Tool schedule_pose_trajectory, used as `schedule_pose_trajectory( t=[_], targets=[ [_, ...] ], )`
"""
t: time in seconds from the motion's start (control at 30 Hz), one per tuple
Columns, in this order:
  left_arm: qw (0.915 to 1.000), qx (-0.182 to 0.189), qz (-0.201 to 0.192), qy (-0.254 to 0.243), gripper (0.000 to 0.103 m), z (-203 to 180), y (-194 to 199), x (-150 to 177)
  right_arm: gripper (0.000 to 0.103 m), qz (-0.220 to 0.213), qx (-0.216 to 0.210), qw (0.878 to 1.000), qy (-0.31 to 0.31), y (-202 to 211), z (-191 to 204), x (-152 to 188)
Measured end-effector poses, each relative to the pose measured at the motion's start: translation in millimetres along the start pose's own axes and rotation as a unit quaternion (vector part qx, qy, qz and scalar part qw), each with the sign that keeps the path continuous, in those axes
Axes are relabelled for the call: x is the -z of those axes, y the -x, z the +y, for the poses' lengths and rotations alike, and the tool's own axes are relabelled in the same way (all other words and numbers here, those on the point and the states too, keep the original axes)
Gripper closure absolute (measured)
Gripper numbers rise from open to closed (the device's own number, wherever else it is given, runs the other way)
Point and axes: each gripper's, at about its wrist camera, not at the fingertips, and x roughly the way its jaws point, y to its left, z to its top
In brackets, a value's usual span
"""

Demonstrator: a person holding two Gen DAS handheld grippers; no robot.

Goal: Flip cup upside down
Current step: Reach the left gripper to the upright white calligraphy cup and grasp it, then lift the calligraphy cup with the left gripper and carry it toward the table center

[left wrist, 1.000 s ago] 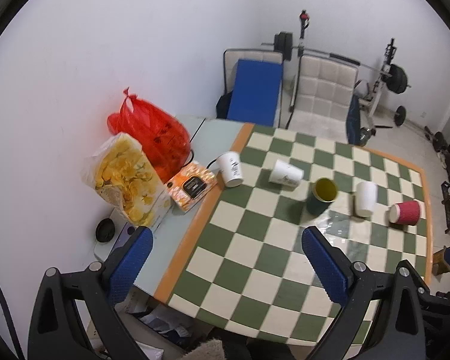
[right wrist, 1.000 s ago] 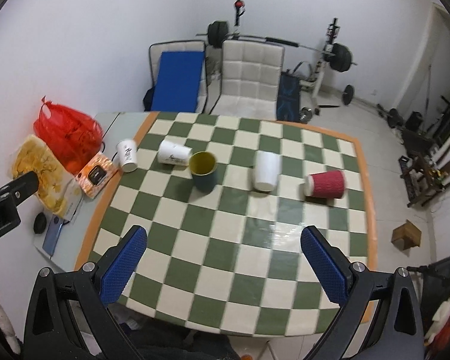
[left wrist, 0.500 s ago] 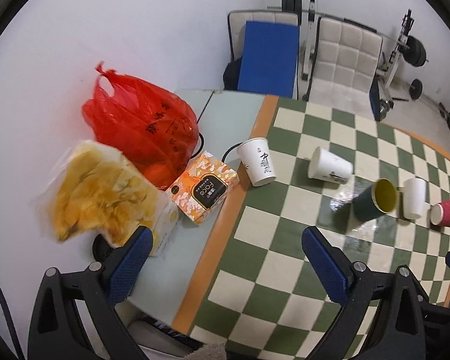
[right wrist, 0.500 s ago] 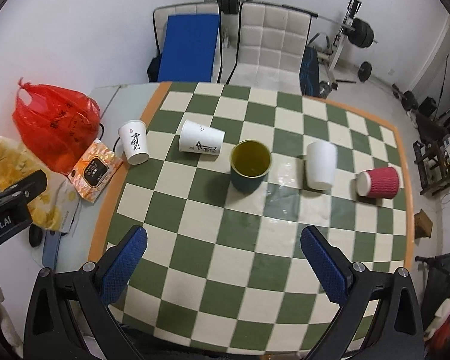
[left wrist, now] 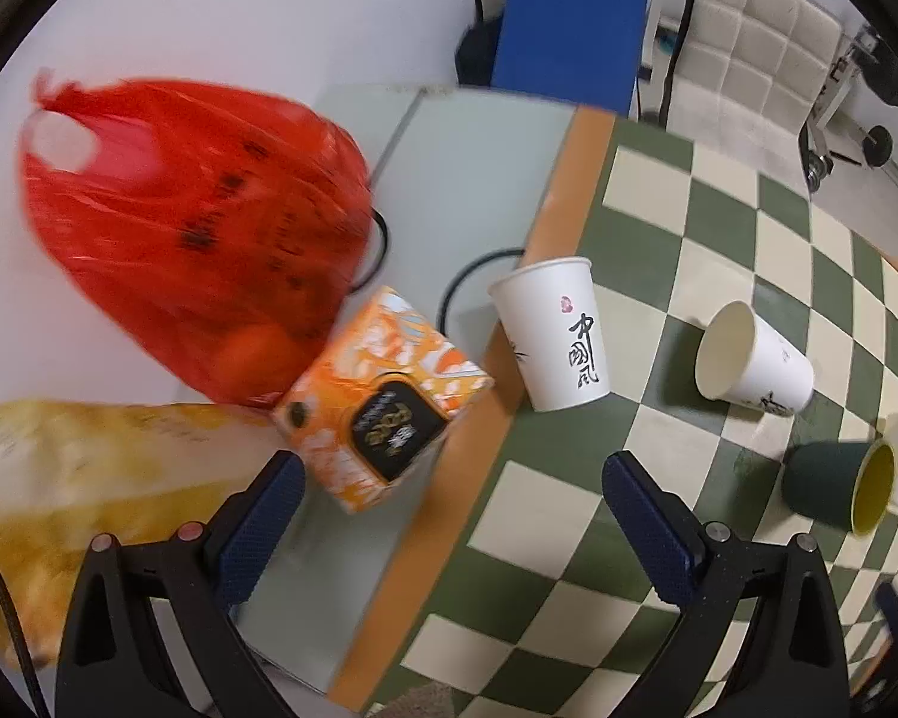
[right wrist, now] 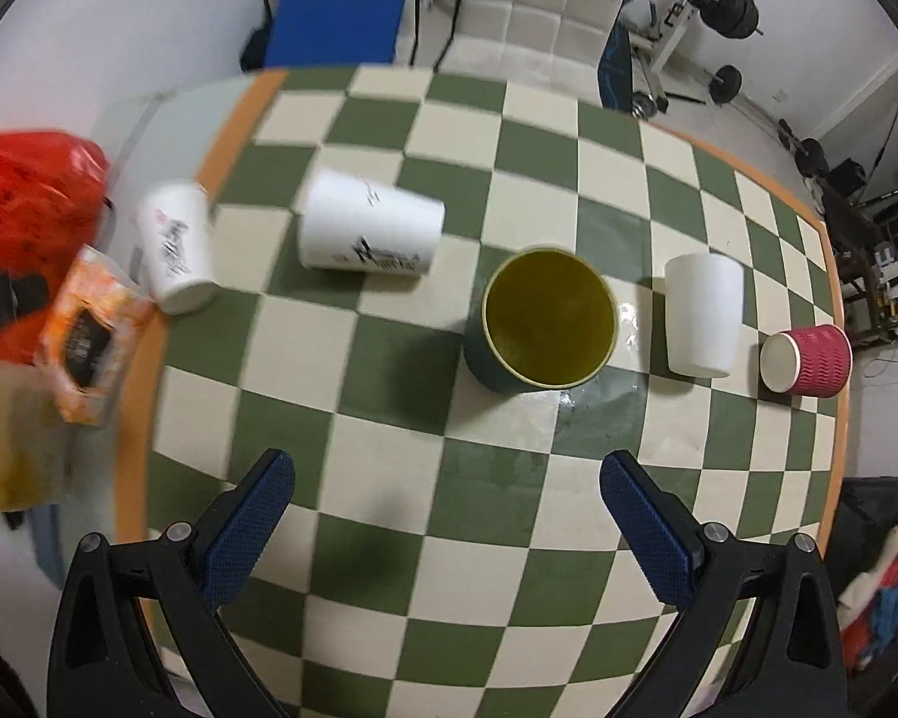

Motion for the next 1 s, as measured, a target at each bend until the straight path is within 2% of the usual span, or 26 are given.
schedule_pose_trajectory(
  t=[0.17, 0.53, 0.67, 0.83, 0.9, 0.93, 1.0],
  targets=[
    [0.9985, 0.013, 0.053, 0.004, 0.001, -16.0, -38.7, -23.1, 0.0, 0.055, 0.02, 0.998, 0.009, -38.2, -0.2, 2.3],
    [0.9911, 0.044, 0.126, -0.004, 0.001, -40.1, -98.0, -55.7, 0.0, 0.095, 0.03, 0.995, 0.01, -76.2, 0.8, 7.8],
    [0.9903, 0.044, 0.13, -0.02, 0.002, -47.3, -105.2, -55.5, 0.0, 0.107, 0.024, 0.994, 0.005, -85.0, 2.9, 6.3],
    [0.9892, 0.048, 0.135, -0.028, 0.019, -50.4, -108.4, -53.6, 0.0, 0.114, 0.019, 0.993, 0.005, -89.6, 4.1, 5.9],
    [0.989, 0.049, 0.136, -0.03, 0.035, -49.5, -108.2, -51.6, 0.0, 0.115, 0.017, 0.993, 0.003, -89.8, 3.8, 6.4],
    [0.9886, 0.052, 0.138, -0.03, 0.038, -48.2, -107.5, -49.5, 0.0, 0.115, 0.017, 0.993, 0.002, -90.0, 3.6, 6.9],
    [0.9893, 0.052, 0.133, -0.029, 0.038, -43.0, -104.4, -48.4, 0.0, 0.115, 0.016, 0.993, 0.001, -88.9, 3.1, 8.0]
  ],
)
